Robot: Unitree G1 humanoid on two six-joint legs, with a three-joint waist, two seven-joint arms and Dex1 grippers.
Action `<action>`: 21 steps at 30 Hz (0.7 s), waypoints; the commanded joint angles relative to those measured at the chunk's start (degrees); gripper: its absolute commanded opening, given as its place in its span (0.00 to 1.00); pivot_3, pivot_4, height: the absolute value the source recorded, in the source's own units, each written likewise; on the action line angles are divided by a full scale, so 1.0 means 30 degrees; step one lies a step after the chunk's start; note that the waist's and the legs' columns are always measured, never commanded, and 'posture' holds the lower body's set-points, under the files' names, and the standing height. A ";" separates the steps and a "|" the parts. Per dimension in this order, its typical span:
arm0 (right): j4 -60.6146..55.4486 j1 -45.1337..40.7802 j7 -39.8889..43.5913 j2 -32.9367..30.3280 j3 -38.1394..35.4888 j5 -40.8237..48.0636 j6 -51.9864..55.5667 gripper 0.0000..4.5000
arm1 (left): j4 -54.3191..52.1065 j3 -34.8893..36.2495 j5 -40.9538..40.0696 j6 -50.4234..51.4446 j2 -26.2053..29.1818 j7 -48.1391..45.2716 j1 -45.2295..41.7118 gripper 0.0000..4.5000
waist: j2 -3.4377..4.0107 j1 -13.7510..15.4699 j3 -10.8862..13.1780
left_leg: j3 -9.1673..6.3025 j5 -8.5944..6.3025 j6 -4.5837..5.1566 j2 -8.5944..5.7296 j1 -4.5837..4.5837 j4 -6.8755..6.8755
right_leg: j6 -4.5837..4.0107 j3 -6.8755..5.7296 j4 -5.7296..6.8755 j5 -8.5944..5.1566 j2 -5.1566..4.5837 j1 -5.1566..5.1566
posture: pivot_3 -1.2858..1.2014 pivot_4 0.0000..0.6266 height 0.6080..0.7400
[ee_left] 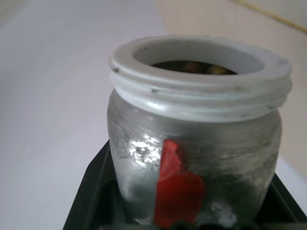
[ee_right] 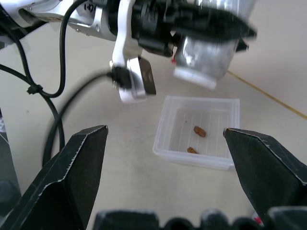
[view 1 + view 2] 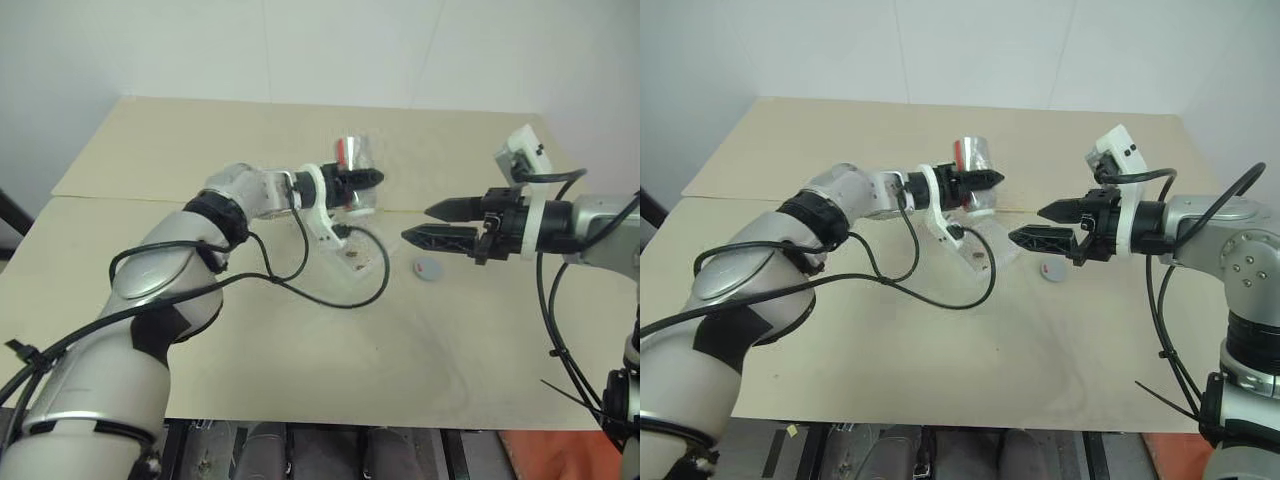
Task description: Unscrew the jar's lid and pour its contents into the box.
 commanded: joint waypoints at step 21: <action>0.0421 -0.0321 0.0094 0.1259 0.0694 -0.0891 -0.3304 0.99 | -1.5535 1.7761 -2.6363 1.5988 -0.2088 -1.9099 1.4086 0.43 | 0.0012 -0.0591 -0.0008 | -0.0174 0.0012 -0.0019 0.0008 0.0077 0.0052 | 0.0000 -0.0018 0.0090 0.0000 0.0010 0.0081 | 0.52 0.24 1.00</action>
